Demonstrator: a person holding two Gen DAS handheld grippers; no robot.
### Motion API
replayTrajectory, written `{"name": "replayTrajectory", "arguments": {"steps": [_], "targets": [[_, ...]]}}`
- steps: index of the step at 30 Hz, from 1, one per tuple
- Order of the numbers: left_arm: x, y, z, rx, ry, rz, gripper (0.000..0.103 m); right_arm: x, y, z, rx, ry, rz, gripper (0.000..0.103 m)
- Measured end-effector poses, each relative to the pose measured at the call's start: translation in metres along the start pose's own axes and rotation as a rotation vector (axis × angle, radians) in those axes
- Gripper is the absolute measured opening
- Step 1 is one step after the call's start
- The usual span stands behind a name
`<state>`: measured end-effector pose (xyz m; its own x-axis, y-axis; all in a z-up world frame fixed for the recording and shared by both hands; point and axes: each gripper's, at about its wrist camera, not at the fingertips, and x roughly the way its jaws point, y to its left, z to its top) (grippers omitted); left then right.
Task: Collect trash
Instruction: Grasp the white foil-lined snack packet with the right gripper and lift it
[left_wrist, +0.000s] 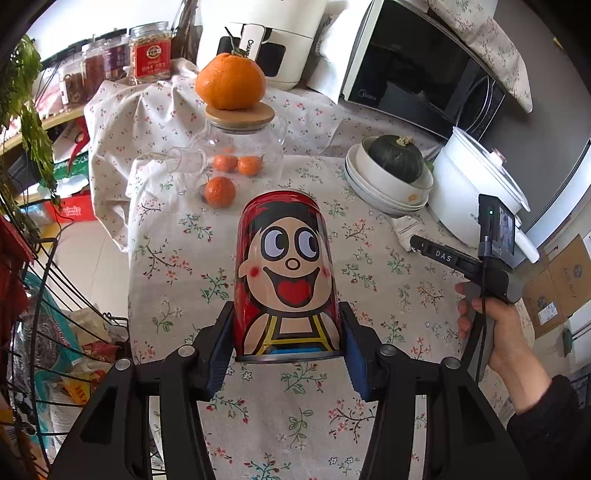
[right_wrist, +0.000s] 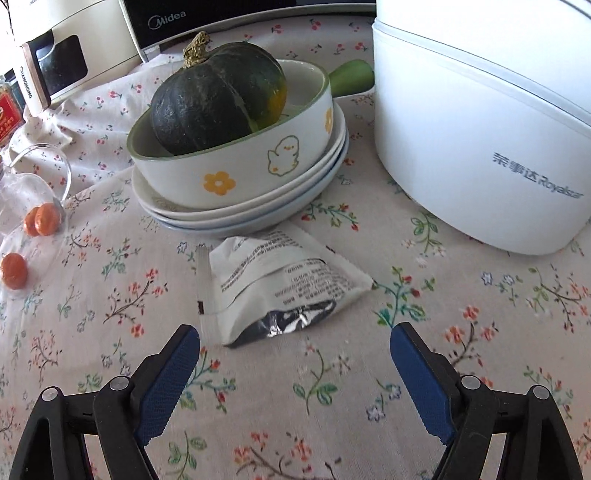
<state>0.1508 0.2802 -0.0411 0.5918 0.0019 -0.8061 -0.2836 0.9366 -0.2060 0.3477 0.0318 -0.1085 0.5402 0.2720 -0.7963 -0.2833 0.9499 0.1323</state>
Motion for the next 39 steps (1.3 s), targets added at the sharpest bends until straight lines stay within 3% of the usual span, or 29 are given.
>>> {"name": "replayTrajectory", "arguments": {"steps": [4, 9, 10, 11, 13, 16, 19, 30, 34, 36, 38, 39], "targets": [[0.007, -0.003, -0.002, 0.016, 0.015, 0.01, 0.055, 0.024, 0.004, 0.004, -0.003, 0.002, -0.018, 0.074], [0.011, -0.003, -0.002, 0.009, 0.027, 0.024, 0.055, 0.033, 0.015, 0.008, -0.038, -0.023, -0.086, 0.067], [0.011, -0.003, -0.002, 0.008, 0.026, 0.025, 0.055, 0.033, 0.016, 0.008, -0.038, -0.024, -0.101, 0.06], [0.011, -0.004, -0.002, 0.008, 0.026, 0.024, 0.055, 0.033, 0.016, 0.009, -0.043, -0.025, -0.111, 0.044], [0.01, -0.005, -0.003, 0.011, 0.025, 0.025, 0.055, 0.033, 0.019, 0.01, -0.071, -0.017, -0.101, 0.034], [0.009, -0.006, -0.003, 0.008, 0.023, 0.026, 0.055, 0.031, 0.024, 0.01, -0.127, 0.011, -0.106, 0.007], [0.005, -0.008, -0.003, 0.01, 0.014, 0.016, 0.055, 0.023, 0.022, 0.006, -0.142, 0.031, -0.099, 0.0], [-0.018, -0.028, -0.008, 0.005, -0.011, -0.063, 0.055, -0.059, -0.004, -0.026, -0.151, 0.017, -0.07, 0.0], [-0.025, -0.036, -0.005, -0.004, -0.03, -0.078, 0.055, -0.08, -0.013, -0.03, -0.115, 0.009, -0.003, 0.0], [-0.024, -0.036, -0.004, -0.006, -0.03, -0.082, 0.055, -0.078, -0.008, -0.025, -0.093, 0.005, 0.015, 0.015], [-0.022, -0.035, -0.003, -0.004, -0.029, -0.07, 0.055, -0.073, -0.003, -0.024, -0.062, -0.007, 0.031, 0.067], [-0.02, -0.033, -0.003, -0.002, -0.027, -0.066, 0.055, -0.069, 0.0, -0.022, -0.039, -0.031, 0.045, 0.07]]}}
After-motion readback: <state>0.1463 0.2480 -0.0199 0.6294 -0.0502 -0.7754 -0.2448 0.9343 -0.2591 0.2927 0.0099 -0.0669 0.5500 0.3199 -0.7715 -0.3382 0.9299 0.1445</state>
